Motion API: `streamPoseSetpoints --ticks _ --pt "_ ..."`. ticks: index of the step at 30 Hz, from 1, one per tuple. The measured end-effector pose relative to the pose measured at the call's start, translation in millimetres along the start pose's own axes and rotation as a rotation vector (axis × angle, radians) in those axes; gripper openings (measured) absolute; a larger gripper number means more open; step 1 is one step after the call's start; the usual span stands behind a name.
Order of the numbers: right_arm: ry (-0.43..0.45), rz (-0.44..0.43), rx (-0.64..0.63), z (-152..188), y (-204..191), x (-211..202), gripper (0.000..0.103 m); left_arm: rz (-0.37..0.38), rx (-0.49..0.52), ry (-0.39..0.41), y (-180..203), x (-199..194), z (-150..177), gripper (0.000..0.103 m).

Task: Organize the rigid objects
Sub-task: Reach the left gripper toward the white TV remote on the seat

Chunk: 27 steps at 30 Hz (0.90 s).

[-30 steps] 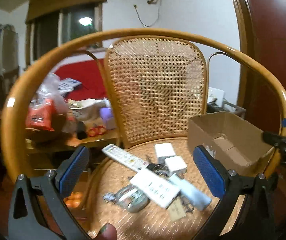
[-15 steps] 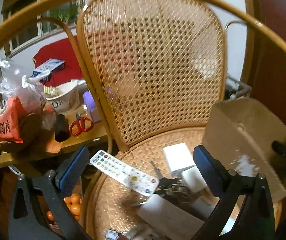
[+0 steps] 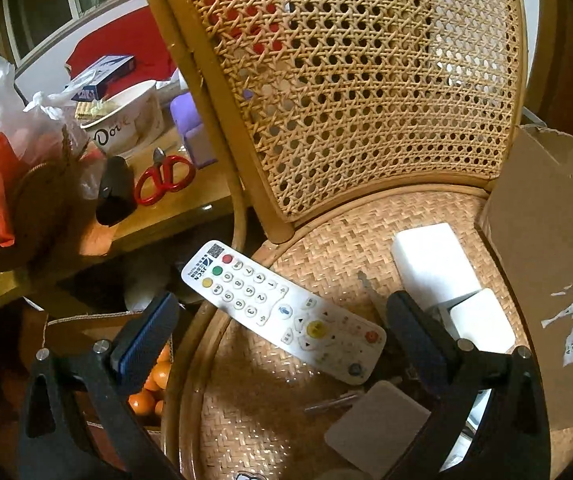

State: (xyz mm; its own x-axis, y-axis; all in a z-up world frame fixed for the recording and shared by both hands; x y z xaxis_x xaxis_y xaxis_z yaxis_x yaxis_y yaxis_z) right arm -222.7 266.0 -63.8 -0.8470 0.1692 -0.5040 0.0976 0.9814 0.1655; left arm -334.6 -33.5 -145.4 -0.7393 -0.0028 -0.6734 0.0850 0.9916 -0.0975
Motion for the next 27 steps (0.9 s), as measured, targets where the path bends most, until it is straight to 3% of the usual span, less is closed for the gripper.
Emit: streamPoseSetpoints --ticks 2,8,11,12,13,15,27 --pt "0.015 -0.035 0.025 -2.2 -0.1 -3.5 0.05 0.002 0.006 0.004 0.9 -0.7 -1.5 0.103" --pt "0.0 -0.007 0.011 -4.7 2.3 2.0 0.046 0.0 0.019 0.02 2.4 -7.4 -6.7 0.103" --pt "-0.091 -0.025 0.077 9.9 5.2 20.2 0.023 0.017 0.011 0.008 2.0 -7.5 -5.4 0.103" --pt "-0.11 -0.041 0.089 14.0 4.4 24.7 0.008 0.019 0.008 0.004 1.0 -7.2 -4.3 0.103" --pt "-0.127 -0.069 0.112 17.3 2.7 28.5 0.005 0.02 0.004 0.003 -0.2 -7.3 -3.2 0.103" --pt "-0.156 -0.088 0.13 25.0 -1.0 34.6 0.004 0.025 -0.005 -0.002 -3.2 -7.3 -1.5 0.103" --pt "-0.124 -0.071 0.111 28.0 -1.3 35.3 0.005 0.037 -0.029 -0.046 -6.7 -0.3 17.2 0.103"
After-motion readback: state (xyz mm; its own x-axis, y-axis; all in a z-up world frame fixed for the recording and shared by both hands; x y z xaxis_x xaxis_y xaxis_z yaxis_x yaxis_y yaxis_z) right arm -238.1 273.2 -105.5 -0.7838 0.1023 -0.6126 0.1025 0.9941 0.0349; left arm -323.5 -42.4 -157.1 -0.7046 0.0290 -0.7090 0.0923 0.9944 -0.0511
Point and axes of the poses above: each gripper's, at about its wrist camera, not at the fingertips, and x roughly the way its jaws point, y to its right, z to its underside, the point moved 9 cm from there along x, roughly the way its jaws point, and after that the axes turned 10 degrees about y, right-handed, at the moved point
